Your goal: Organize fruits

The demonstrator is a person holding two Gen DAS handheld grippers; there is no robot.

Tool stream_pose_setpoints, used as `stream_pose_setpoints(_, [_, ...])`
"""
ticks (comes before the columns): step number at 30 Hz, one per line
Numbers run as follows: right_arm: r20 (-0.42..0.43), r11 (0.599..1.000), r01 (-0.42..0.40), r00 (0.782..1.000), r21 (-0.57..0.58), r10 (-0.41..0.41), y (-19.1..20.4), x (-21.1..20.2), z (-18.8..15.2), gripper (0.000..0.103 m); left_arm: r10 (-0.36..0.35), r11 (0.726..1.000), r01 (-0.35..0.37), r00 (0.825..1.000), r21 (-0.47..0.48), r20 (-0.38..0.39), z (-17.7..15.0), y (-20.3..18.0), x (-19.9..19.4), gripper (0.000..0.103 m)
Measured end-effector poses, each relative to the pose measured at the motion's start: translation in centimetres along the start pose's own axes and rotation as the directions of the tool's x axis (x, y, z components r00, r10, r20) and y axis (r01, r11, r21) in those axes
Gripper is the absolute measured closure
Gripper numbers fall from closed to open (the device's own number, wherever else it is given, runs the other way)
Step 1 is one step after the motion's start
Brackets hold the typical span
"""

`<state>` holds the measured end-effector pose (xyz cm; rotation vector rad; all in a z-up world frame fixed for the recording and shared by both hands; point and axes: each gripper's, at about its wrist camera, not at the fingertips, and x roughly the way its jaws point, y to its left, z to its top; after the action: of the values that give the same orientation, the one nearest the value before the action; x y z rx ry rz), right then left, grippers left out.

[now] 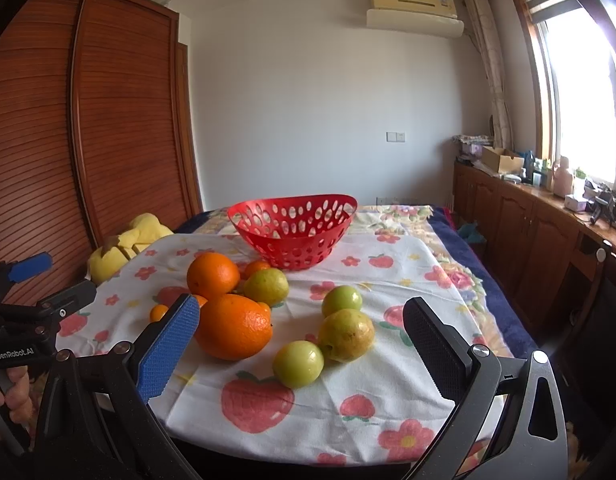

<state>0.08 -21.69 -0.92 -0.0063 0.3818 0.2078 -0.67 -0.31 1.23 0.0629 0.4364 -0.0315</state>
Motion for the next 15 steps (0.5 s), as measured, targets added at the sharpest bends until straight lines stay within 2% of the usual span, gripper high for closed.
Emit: stream_pose_setpoints(15, [0.004,1.0,-0.001,1.0,-0.002,0.001,0.17,-0.04,0.1,0.0,0.0,1.0,0.0,1.0,0.0,0.003,0.02,0.02,-0.09,0.0])
